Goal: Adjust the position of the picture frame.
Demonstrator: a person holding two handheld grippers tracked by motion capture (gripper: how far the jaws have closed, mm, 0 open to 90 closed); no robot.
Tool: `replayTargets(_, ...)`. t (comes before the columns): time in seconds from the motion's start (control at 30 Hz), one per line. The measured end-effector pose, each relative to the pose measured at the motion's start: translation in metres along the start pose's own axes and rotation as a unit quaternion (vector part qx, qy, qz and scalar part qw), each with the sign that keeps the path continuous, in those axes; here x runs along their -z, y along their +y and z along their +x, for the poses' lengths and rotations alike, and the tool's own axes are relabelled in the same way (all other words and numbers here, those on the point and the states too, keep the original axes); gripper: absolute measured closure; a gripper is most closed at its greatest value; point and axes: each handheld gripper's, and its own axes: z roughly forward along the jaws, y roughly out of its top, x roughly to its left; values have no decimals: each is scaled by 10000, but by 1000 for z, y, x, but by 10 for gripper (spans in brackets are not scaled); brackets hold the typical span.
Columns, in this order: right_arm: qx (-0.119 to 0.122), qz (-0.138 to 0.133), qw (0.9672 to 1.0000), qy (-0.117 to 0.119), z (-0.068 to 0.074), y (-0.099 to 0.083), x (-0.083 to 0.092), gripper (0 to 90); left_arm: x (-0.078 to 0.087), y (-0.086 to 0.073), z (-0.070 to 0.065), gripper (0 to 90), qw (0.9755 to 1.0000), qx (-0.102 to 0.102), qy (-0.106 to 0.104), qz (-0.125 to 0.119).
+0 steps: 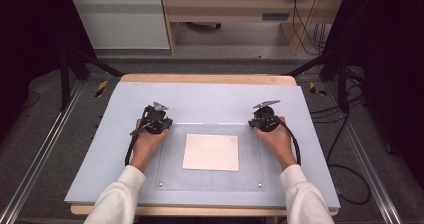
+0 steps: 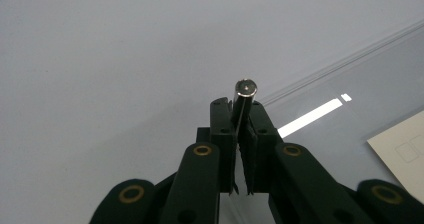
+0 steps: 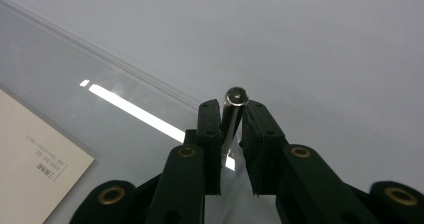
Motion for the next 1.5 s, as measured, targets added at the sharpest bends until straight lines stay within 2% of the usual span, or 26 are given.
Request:
replayTargets(0.3,-24,-219,9997,-59,-1,3,10,699,0,0,-1,842,10000,22,50,-15)
replayTargets(0.47,-8,-340,9993,-133,-2,2,17,614,1,0,-2,828,9999,22,125,-80)
replayTargets(0.5,-28,-403,9990,-188,-1,2,20,558,2,0,-2,776,9998,-3,175,-102)
replayTargets(0.57,-19,-435,9988,-231,0,2,21,528,5,1,-2,745,9994,58,270,-214)
replayTargets(0.6,-29,-516,9981,-336,1,3,24,468,7,2,-2,662,9990,101,328,-301)
replayTargets(0.63,-29,-516,9981,-336,1,3,24,468,9,3,-2,662,9984,135,376,-411)
replayTargets(0.67,-31,-640,9969,-461,4,2,26,391,11,4,-3,564,9974,188,433,-536)
replayTargets(0.7,-31,-640,9969,-461,4,2,26,391,12,4,-3,564,9966,229,475,-638)
replayTargets(0.77,-77,-749,9951,-639,7,2,26,322,14,4,-4,478,9938,390,542,-888)
replayTargets(0.8,-148,-787,9941,-731,9,1,26,270,14,4,-4,355,9926,415,609,-967)
replayTargets(0.83,-148,-787,9941,-731,9,1,26,270,14,3,-5,355,9921,441,608,-1006)
replayTargets(0.87,-190,-852,9935,-737,10,0,26,251,13,2,-5,316,9914,494,603,-1051)
replayTargets(0.9,-270,-915,9926,-745,12,-1,27,224,13,1,-6,233,9912,508,590,-1073)
replayTargets(0.93,-239,-975,9923,-727,14,-2,28,215,12,0,-7,208,9908,532,558,-1110)
replayTargets(1.03,-122,-1000,9918,-787,17,-3,28,232,12,-1,-11,143,9910,585,409,-1128)
replayTargets(1.1,9,-978,9917,-835,21,-5,26,319,12,-1,-13,133,9896,662,447,-1195)
replayTargets(1.17,23,-1037,9904,-913,22,-7,26,427,14,-2,-15,140,9883,650,299,-1349)
replayTargets(1.2,23,-1096,9892,-973,23,-9,25,516,14,-4,-18,248,9874,590,443,-1397)
replayTargets(1.23,23,-1096,9892,-973,23,-9,25,516,14,-4,-18,312,9874,590,443,-1397)
replayTargets(1.27,61,-1094,9890,-990,24,-10,25,553,14,-6,-19,312,9868,565,444,-1453)
replayTargets(1.3,75,-1090,9891,-991,25,-10,24,583,14,-6,-19,353,9855,542,495,-1528)
replayTargets(1.33,111,-1114,9884,-1025,25,-11,23,644,14,-8,-20,436,9835,534,524,-1649)
replayTargets(1.43,81,-1120,9886,-1001,24,-12,21,727,13,-9,-19,528,9840,551,524,-1608)
replayTargets(1.47,82,-1143,9885,-986,25,-12,21,756,12,-9,-19,557,9823,581,570,-1685)
replayTargets(1.5,93,-1137,9887,-974,25,-12,21,778,12,-9,-19,583,9823,581,570,-1685)
